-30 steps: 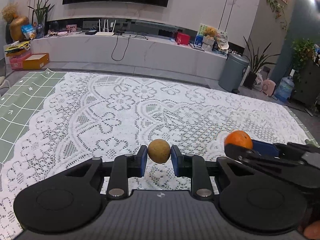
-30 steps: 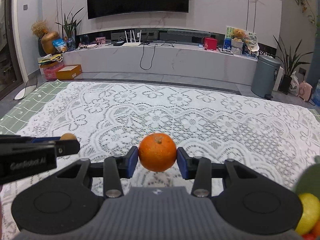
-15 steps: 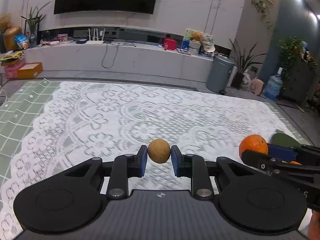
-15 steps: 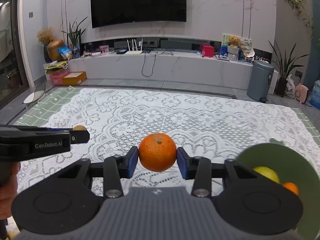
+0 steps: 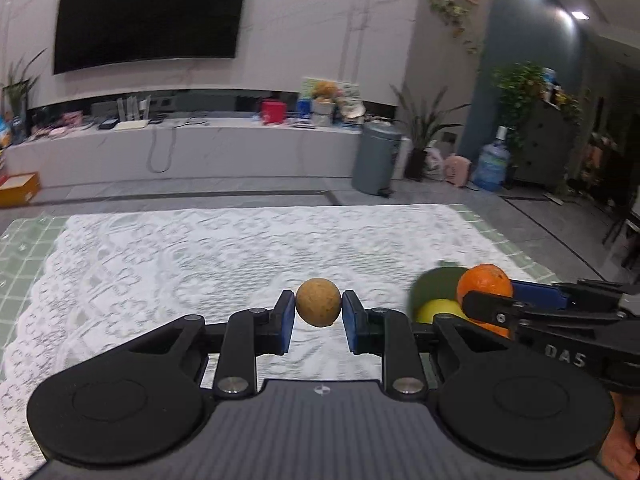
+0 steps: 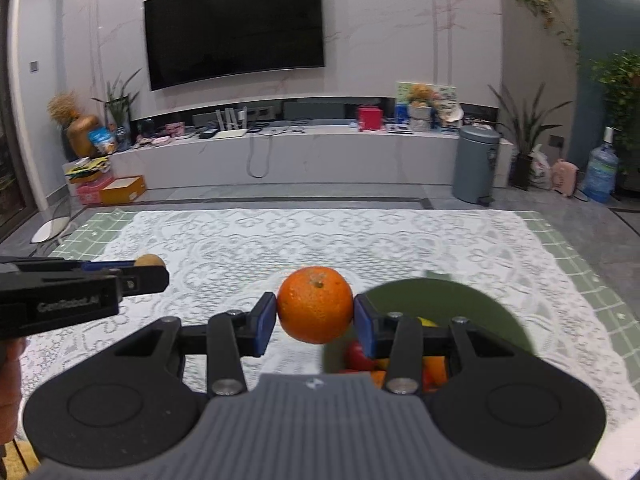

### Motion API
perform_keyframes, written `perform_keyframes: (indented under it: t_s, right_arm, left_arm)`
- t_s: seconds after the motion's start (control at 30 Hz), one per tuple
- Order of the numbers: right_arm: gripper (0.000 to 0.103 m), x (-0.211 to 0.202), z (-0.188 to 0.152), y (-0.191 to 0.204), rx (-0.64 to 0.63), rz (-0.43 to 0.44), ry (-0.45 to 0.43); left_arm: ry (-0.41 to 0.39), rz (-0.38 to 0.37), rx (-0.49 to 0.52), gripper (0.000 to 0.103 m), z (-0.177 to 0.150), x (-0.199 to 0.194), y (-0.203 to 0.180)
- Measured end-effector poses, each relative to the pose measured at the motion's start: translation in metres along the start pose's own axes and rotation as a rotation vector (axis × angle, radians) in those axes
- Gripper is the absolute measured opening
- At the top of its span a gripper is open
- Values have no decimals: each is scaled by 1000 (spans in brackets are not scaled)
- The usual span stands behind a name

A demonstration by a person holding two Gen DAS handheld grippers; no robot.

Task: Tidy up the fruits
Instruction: 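Carry the kiwi and orange over the green colander, then open both grippers to drop the kiwi and orange into the colander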

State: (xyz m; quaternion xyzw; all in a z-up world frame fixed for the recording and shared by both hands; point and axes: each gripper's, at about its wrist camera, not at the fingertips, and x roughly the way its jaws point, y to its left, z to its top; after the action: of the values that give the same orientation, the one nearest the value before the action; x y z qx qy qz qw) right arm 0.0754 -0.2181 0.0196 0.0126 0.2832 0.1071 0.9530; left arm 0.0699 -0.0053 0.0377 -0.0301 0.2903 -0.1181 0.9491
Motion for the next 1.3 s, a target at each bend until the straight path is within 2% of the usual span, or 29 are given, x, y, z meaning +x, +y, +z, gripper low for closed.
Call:
perform_keyframes:
  t_s: [0.2, 0.43, 0.53, 0.7, 1.0, 1.3]
  right_arm:
    - [39, -15, -1, -37, -6, -90, 32]
    - [39, 0, -11, -73, 18, -176, 130]
    - [39, 6, -12, -83, 40, -171, 161]
    - [40, 20, -9, -91, 3, -217, 215]
    - [40, 41, -12, -102, 34, -174, 310]
    - [40, 52, -15, -109, 89, -146, 375]
  left_arm:
    - [24, -80, 98, 28, 2, 10, -47]
    - [94, -137, 222, 28, -8, 39, -94]
    - [127, -152, 254, 28, -13, 52, -103]
    - [183, -185, 266, 28, -15, 73, -106]
    - [248, -246, 300, 28, -21, 98, -111]
    - [282, -256, 297, 28, -28, 114, -112]
